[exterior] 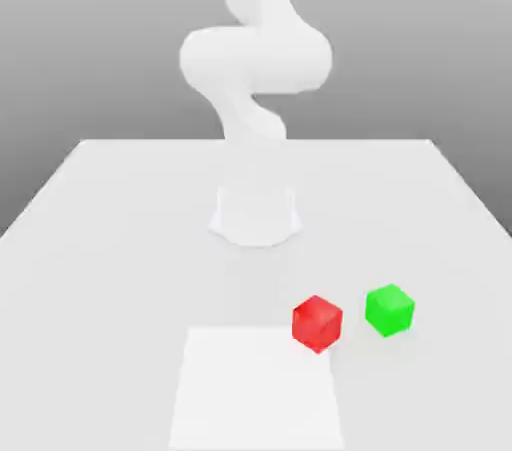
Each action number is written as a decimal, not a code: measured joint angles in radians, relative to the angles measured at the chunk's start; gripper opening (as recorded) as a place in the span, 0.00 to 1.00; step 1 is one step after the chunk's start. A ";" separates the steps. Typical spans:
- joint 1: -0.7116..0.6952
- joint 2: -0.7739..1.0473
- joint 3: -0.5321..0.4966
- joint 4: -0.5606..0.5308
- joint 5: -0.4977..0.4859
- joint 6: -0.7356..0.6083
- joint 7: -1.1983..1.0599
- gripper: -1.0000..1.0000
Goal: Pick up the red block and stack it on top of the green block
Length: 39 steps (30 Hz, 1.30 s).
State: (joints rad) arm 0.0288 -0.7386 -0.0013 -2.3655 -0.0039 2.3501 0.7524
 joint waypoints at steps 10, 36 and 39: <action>0.134 0.301 -0.013 -0.310 -0.009 0.238 -0.240 0.50; 0.232 0.755 0.004 -0.554 0.002 0.585 -0.477 0.00; 0.239 0.650 0.006 -0.567 0.006 0.494 -0.474 0.00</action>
State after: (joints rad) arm 0.2679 -0.0883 0.0050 -2.9330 0.0024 2.8440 0.2784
